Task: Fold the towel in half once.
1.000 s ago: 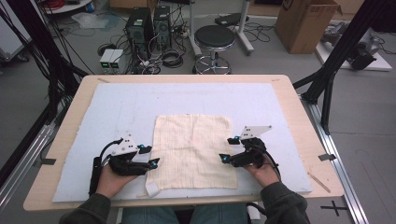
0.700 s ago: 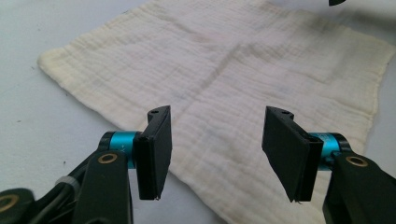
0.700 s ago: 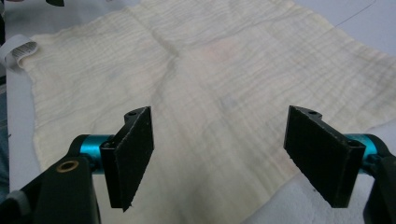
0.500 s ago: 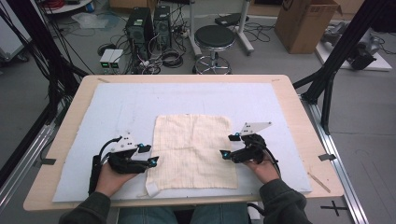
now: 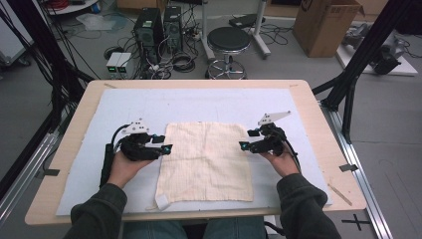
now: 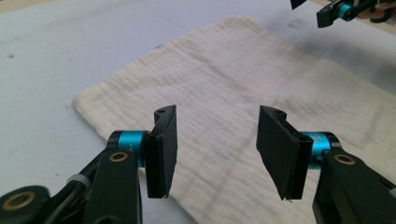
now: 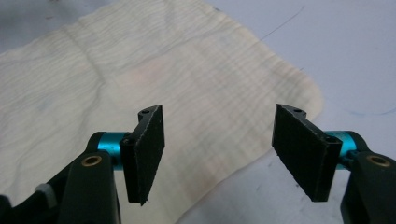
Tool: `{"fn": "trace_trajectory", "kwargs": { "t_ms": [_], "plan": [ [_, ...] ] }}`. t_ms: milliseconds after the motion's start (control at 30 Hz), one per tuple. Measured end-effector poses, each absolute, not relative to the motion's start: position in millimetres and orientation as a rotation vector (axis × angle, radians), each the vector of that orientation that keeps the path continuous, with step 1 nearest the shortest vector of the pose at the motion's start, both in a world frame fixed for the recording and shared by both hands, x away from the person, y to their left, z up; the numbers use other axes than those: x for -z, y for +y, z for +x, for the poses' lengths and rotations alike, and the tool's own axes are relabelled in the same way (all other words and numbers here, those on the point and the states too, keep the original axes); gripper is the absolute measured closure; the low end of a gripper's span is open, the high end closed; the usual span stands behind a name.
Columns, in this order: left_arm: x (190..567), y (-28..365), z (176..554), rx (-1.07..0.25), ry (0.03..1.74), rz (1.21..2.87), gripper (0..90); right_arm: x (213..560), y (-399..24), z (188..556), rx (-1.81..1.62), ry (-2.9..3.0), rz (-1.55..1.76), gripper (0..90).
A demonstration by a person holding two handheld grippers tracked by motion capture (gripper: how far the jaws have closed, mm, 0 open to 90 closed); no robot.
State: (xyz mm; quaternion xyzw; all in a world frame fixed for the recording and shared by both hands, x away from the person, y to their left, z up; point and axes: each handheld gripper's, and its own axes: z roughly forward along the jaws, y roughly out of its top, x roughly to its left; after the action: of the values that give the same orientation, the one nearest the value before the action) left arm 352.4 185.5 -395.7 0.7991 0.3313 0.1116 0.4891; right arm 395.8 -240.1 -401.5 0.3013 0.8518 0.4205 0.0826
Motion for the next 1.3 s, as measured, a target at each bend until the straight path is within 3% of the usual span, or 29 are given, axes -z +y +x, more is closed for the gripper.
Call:
{"fn": "trace_trajectory", "kwargs": {
  "t_ms": [400,600,833,1133,1200,1300],
  "plan": [
    [385.2,188.2,408.0,-0.362,0.986,1.88,51.7,381.5,-238.0,436.7,-1.247,2.429,0.968,44.2],
    [400.4,178.5,424.4,-0.359,1.015,1.935,52.8,395.7,-239.8,450.3,-1.214,2.433,1.042,47.1],
    [421.5,171.2,436.5,-0.372,1.079,1.981,64.4,413.4,-238.4,463.3,-1.163,2.483,1.095,64.7],
    [439.7,169.3,446.6,-0.335,1.228,1.961,55.1,432.2,-237.6,474.7,-1.112,2.529,1.18,66.3],
    [439.5,167.5,446.1,-0.354,1.219,1.974,61.2,435.9,-236.0,475.5,-1.09,2.541,1.189,69.1],
    [439.5,165.8,445.5,-0.392,1.213,2.003,76.1,435.6,-234.1,475.3,-1.095,2.568,1.177,84.8]
  ]
}}
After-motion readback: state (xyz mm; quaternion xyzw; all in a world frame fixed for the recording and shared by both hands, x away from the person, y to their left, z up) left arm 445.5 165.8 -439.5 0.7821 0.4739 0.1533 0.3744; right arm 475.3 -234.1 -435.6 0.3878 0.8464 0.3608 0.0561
